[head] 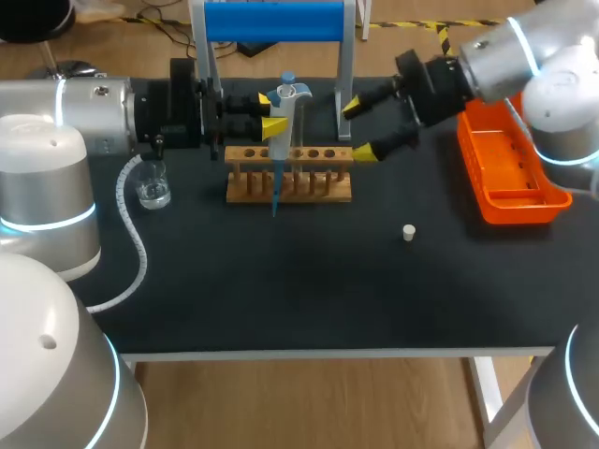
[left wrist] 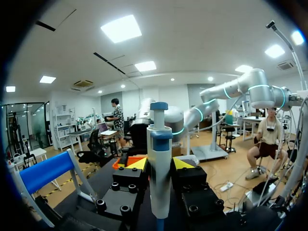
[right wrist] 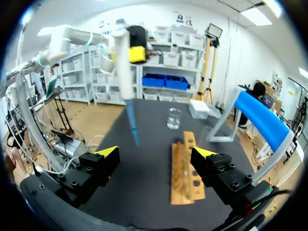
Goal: Invert the test tube, pick up the pipette, mount the tip to pipette, aspirate from beaker and dispense into the tube, eject the tip, return the pipette, and cap with the stopper.
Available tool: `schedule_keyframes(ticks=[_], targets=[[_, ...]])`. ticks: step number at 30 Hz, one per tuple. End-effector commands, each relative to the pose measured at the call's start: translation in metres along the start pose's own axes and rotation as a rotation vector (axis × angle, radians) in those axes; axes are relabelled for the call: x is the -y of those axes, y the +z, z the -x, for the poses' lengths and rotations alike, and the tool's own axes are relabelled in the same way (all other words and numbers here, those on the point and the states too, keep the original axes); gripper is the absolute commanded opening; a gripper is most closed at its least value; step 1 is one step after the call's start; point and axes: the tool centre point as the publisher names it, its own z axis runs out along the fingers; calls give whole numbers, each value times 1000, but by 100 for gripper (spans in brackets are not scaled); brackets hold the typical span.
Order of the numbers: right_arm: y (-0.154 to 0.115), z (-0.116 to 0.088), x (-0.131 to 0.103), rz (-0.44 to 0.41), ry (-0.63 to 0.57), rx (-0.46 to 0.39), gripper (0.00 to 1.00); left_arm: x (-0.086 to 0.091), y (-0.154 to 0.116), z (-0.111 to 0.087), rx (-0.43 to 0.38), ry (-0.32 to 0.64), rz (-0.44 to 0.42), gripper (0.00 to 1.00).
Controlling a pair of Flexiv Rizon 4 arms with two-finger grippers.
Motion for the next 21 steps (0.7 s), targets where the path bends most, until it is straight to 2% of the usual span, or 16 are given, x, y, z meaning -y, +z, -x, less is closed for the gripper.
schedule_keyframes(ticks=[1, 8, 21], targets=[[-8, -19, 0, 82, -5, -24, 100, 0, 1, -1, 4, 1, -2, 0], [4, -37, -11, 172, -15, -54, 100, 0, 1, -1, 4, 1, -2, 0], [31, -60, -39, 241, -39, -95, 100, 0, 1, -1, 4, 1, -2, 0]])
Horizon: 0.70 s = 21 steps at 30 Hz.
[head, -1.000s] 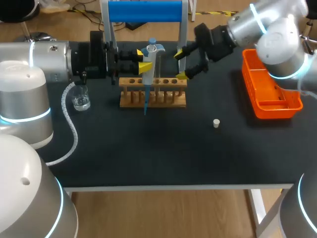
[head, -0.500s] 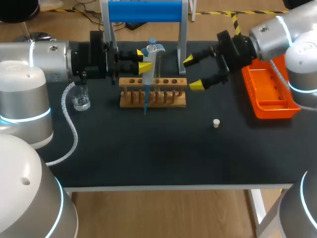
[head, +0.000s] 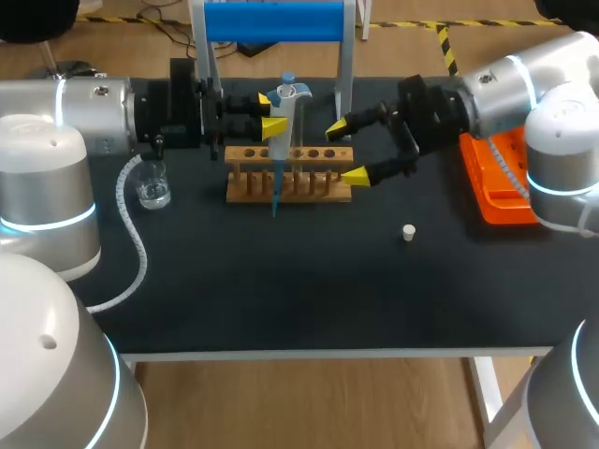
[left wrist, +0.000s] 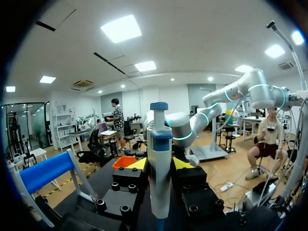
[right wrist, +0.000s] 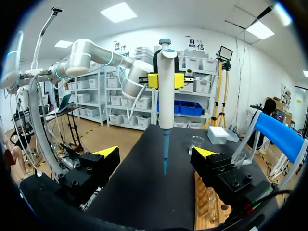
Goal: Invert the test tube, pick up the pipette, mount the tip to pipette, aspirate from beaker and dispense into the tube, eject the tip, return the pipette, and cap with the stopper.
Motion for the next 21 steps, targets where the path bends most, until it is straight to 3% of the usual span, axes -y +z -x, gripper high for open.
schedule_keyframes(ticks=[1, 10, 21], targets=[[7, -5, -5, 19, -9, 6, 100, 0, 1, -1, 4, 1, -2, 0], [25, -9, -17, 101, -41, 22, 100, 0, 1, -1, 4, 1, -2, 0], [48, 8, -31, 188, 23, 65, 100, 0, 1, -1, 4, 1, -2, 0]])
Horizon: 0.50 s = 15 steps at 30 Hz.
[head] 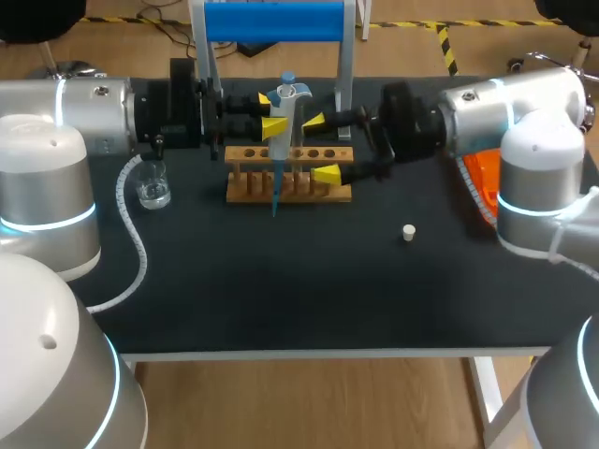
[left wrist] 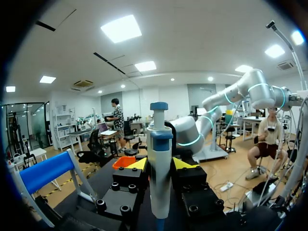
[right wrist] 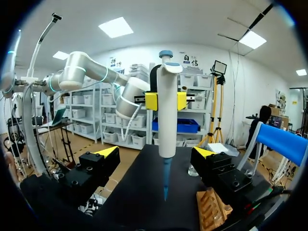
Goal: Invert the test tube, pick up the pipette, mount the tip to pipette, aspirate from beaker and dispense into the tube, eject the tip, return the pipette, and cap with the stopper.
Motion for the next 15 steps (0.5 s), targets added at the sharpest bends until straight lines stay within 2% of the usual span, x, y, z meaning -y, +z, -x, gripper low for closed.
schedule_keyframes(ticks=[1, 15], targets=[[16, 6, 1, 11, -2, 7, 100, 0, 1, -1, 4, 1, -2, 0], [41, 25, -6, 53, 7, 48, 100, 0, 1, -1, 4, 1, -2, 0]])
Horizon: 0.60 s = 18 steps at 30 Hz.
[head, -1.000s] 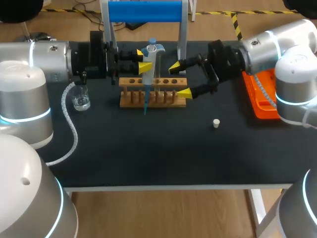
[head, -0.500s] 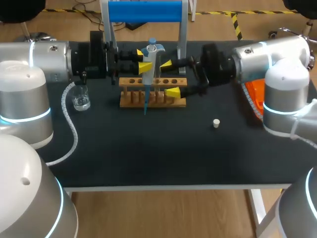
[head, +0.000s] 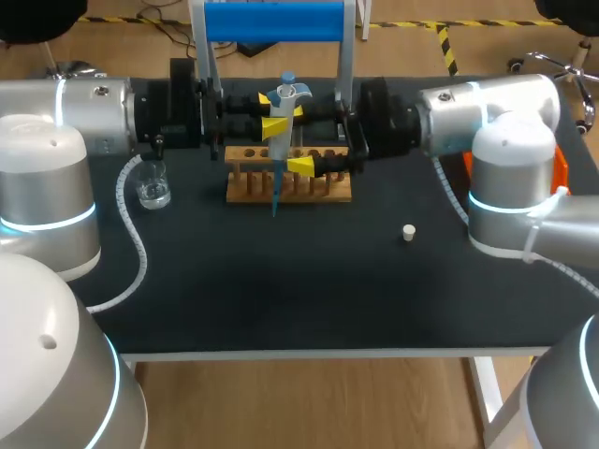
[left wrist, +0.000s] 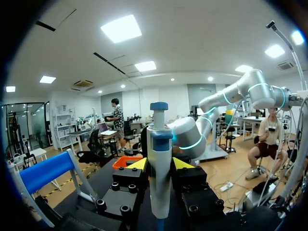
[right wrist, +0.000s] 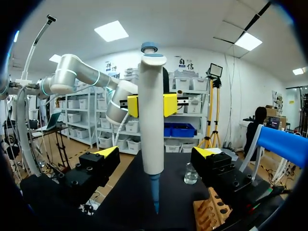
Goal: Invert the test tube, pick up the pipette, mount the tip to pipette, aspirate from beaker and dispense into the tube, eject the tip, return the pipette, and cap with the stopper.
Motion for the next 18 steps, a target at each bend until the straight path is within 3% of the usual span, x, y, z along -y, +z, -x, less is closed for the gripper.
schedule_keyframes(ticks=[1, 18], targets=[[12, 6, 0, 20, -3, 16, 100, 0, 1, -1, 4, 1, -2, 0], [27, 21, -6, 99, 47, 0, 100, 0, 1, -1, 4, 1, -2, 0]])
